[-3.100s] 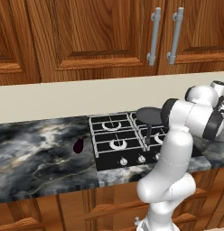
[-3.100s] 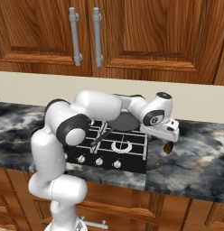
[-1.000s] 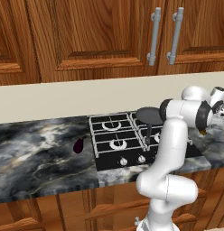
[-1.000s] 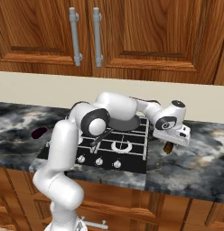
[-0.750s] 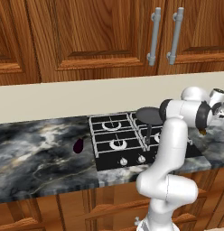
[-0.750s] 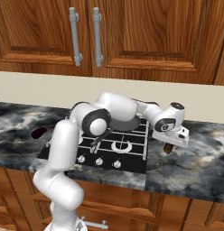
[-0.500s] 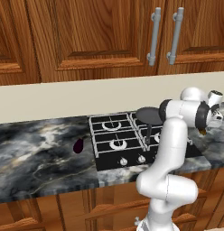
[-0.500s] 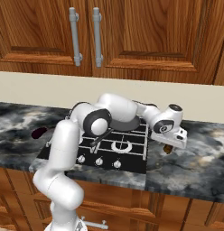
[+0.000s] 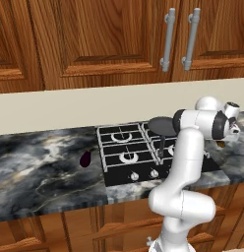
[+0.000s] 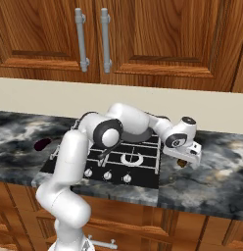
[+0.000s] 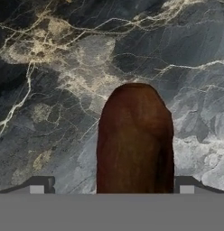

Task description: Put the sweet potato and eggplant in the pan. Then turn on the rear right burner and set the heat to medium.

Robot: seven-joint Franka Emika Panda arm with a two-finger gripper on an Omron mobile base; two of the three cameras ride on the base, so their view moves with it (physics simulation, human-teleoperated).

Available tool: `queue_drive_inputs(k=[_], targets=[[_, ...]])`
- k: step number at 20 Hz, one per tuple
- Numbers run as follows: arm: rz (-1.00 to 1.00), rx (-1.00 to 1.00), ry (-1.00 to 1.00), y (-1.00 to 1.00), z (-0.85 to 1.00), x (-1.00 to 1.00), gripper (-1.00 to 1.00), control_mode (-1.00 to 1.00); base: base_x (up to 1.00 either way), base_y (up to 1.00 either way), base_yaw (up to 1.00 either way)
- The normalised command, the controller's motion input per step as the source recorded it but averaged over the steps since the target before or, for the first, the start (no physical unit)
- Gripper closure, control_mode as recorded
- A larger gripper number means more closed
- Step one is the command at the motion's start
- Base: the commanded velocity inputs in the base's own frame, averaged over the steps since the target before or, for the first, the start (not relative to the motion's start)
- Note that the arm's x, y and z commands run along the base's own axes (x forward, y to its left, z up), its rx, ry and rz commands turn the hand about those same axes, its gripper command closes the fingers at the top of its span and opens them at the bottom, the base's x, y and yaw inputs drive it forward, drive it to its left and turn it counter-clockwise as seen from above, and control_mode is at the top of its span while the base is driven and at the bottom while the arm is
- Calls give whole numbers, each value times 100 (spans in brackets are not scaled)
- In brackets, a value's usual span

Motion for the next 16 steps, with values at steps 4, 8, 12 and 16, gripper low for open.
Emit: queue_drive_inputs(k=[4, 8, 12, 16], targets=[[0, 0, 0, 0, -12, 0, -100, -100, 0, 0, 0], [0, 0, 0, 0, 0, 0, -100, -100, 0, 0, 0], [0, 0, 0, 0, 0, 0, 100, -100, 0, 0, 0], [0, 0, 0, 0, 0, 0, 100, -100, 0, 0, 0]])
